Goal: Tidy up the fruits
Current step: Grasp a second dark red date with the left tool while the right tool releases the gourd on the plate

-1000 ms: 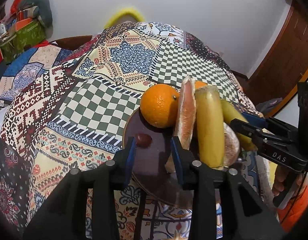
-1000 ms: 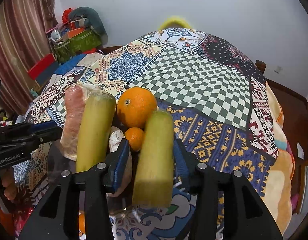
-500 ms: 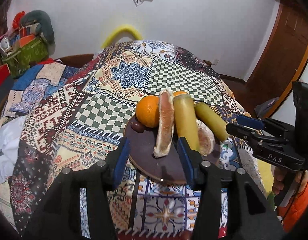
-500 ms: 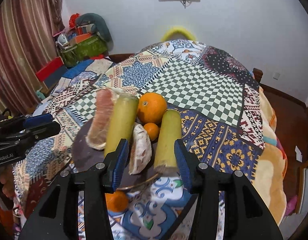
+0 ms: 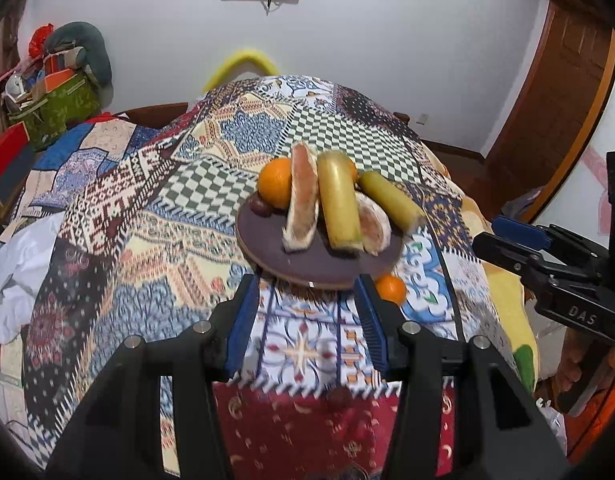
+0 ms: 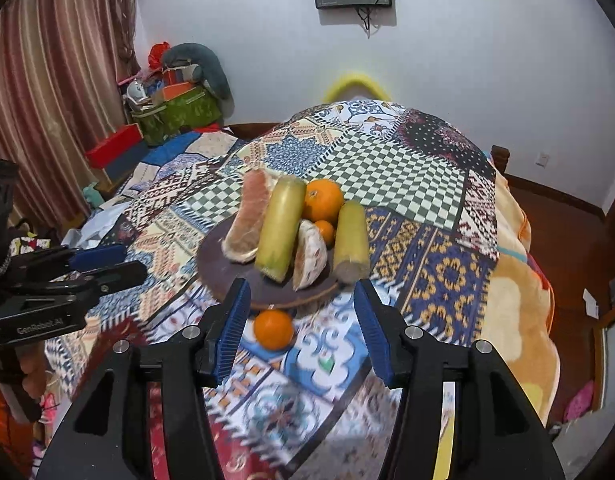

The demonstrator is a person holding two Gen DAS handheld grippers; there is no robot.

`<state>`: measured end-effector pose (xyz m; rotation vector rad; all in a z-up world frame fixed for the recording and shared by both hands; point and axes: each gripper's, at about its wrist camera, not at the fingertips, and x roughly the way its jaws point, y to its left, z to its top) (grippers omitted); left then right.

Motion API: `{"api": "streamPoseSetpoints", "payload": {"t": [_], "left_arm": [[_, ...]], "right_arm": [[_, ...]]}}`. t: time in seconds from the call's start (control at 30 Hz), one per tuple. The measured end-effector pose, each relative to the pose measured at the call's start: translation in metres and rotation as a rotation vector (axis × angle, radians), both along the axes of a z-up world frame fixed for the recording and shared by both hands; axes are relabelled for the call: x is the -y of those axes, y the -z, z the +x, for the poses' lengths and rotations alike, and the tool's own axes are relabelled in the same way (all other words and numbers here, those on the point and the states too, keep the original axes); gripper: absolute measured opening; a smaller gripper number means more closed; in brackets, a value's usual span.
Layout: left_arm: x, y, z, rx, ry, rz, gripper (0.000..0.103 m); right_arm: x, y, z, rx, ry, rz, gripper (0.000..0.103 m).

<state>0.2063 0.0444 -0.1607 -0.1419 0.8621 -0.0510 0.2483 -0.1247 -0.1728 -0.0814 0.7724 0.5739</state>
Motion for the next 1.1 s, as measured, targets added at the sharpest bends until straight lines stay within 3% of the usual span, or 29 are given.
{"api": "streamPoseSetpoints", "payload": {"t": [0.23, 0.63, 0.73, 0.9, 1.1], "left_arm": [[0.010, 0.014, -0.021, -0.036, -0.002, 0.000, 0.049], [0.031, 0.065, -0.036, -0.150, 0.039, -0.011, 0.049], [0.037, 0.073, -0.036, -0.164, 0.057, -0.010, 0.043], [0.040, 0.081, -0.034, -0.164, 0.058, 0.012, 0.023], [0.033, 0.081, -0.037, -0.148, 0.056, -0.006, 0.019]], "right_arm": [[0.006, 0.011, -0.024, -0.022, 0.009, -0.002, 0.051], [0.013, 0.043, -0.042, -0.087, 0.019, -0.041, 0.051], [0.015, 0.049, -0.043, -0.104, 0.024, -0.045, 0.051], [0.016, 0.056, -0.042, -0.127, 0.028, -0.040, 0.051], [0.008, 0.060, -0.036, -0.142, 0.010, -0.036, 0.051]]}}
